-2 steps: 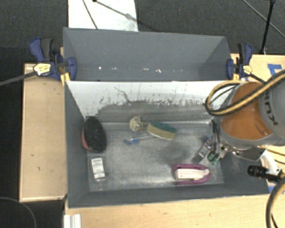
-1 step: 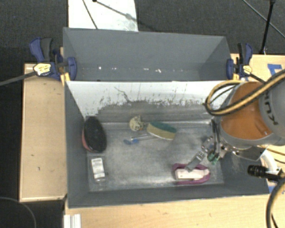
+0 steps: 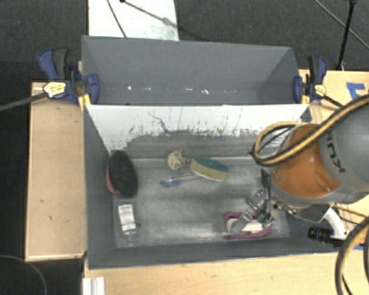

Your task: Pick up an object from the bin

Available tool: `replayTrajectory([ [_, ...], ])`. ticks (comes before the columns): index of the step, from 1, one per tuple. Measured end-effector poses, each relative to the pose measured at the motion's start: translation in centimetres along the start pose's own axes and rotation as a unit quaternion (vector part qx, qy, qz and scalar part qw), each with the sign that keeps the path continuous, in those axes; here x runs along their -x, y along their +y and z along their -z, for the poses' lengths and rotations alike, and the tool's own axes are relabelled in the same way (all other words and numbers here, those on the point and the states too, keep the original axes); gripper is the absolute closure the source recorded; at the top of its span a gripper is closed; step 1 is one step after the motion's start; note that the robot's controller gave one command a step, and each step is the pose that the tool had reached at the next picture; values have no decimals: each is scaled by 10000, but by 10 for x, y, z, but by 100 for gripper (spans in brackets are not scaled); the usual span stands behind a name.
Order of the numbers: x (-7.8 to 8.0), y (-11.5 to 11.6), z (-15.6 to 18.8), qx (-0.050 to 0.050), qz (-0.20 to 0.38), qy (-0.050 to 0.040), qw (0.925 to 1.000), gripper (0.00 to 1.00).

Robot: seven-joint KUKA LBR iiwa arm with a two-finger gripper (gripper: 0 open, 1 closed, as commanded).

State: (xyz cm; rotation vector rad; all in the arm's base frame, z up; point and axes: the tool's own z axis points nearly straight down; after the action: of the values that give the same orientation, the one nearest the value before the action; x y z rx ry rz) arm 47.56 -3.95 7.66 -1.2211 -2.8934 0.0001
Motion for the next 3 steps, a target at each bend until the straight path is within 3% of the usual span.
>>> replayTrajectory([
  [1, 0, 2, 4, 19, 12, 19, 10000, 100],
  [2, 17, 5, 129, 36, 137, -46, 9999, 100],
  [3, 30, 1, 70, -12, -173, 4, 9998, 100],
])
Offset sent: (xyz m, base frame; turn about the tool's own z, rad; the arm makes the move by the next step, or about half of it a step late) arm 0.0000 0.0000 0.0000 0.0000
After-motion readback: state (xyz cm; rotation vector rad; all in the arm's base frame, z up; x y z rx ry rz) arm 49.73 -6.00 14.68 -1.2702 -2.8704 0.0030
